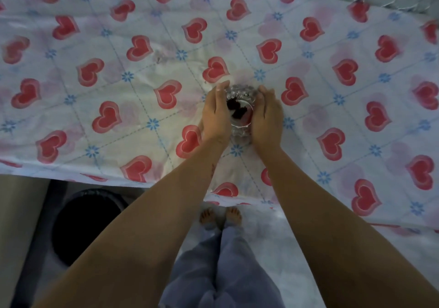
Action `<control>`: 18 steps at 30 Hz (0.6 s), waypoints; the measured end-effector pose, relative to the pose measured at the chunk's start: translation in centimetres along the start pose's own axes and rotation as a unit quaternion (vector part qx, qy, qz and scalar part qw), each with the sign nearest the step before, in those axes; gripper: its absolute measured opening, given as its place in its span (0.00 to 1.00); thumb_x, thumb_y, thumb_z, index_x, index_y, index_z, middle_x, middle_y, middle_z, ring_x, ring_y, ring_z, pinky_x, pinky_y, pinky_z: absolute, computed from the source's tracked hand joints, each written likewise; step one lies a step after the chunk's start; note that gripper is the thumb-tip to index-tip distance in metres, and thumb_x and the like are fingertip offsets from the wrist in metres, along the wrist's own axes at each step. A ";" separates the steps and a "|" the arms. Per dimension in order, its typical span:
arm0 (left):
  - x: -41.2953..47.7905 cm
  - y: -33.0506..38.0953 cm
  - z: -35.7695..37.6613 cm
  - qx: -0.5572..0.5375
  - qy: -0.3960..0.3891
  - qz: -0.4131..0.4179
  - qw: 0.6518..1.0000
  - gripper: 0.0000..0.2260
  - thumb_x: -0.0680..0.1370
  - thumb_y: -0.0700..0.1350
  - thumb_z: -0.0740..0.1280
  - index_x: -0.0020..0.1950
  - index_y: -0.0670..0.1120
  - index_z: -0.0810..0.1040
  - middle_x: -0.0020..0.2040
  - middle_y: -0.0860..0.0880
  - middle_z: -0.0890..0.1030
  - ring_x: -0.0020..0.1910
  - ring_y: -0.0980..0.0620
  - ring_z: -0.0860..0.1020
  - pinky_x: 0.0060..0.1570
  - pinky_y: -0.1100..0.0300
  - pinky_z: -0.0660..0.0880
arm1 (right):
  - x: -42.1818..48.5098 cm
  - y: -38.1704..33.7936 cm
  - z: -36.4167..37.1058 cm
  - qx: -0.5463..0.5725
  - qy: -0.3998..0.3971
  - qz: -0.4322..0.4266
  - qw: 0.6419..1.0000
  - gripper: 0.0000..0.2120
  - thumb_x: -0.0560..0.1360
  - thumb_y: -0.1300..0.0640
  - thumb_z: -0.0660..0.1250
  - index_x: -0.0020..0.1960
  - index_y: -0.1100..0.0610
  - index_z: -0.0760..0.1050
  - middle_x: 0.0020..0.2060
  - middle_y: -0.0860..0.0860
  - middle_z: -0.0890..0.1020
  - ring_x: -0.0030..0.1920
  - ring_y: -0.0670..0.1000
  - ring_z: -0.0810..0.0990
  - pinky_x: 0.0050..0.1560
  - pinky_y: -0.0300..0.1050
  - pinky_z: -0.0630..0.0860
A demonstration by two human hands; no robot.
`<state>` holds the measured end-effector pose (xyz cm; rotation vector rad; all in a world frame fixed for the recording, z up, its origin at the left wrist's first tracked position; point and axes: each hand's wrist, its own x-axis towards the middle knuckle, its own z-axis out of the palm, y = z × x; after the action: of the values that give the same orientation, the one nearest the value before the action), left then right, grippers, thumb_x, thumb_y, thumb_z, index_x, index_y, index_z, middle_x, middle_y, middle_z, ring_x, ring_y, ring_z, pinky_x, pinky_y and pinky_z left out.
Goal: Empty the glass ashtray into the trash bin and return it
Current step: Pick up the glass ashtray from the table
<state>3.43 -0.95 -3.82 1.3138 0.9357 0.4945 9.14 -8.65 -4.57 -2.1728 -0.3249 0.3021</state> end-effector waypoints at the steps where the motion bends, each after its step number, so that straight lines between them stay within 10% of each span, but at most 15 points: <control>1: 0.0 0.2 0.1 -0.005 0.002 -0.009 1.000 0.20 0.85 0.52 0.52 0.69 0.46 0.77 0.62 0.54 0.78 0.65 0.56 0.74 0.66 0.63 0.68 | -0.1 -0.2 0.0 0.010 -0.002 0.007 1.000 0.26 0.81 0.49 0.49 0.68 0.61 0.75 0.68 0.61 0.77 0.72 0.60 0.71 0.74 0.61 0.63; 8: -0.3 1.5 0.1 -0.052 0.020 -0.041 0.998 0.19 0.85 0.50 0.53 0.67 0.46 0.79 0.67 0.48 0.80 0.68 0.52 0.75 0.70 0.58 0.68 | -0.1 -0.7 -0.2 0.044 -0.007 0.032 0.998 0.19 0.85 0.55 0.52 0.68 0.60 0.74 0.68 0.58 0.77 0.73 0.58 0.69 0.78 0.57 0.53; 18: -2.4 5.0 0.2 -0.098 -0.001 -0.029 0.995 0.22 0.83 0.55 0.52 0.66 0.47 0.79 0.66 0.52 0.80 0.69 0.54 0.73 0.59 0.66 0.64 | -0.7 -3.8 -3.2 0.248 0.056 0.082 0.964 0.15 0.83 0.56 0.56 0.60 0.55 0.80 0.56 0.49 0.84 0.55 0.46 0.81 0.51 0.35 0.76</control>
<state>3.26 -1.78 1.68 1.1076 0.8979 0.5271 9.11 -9.09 0.39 -1.7135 0.0016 0.3135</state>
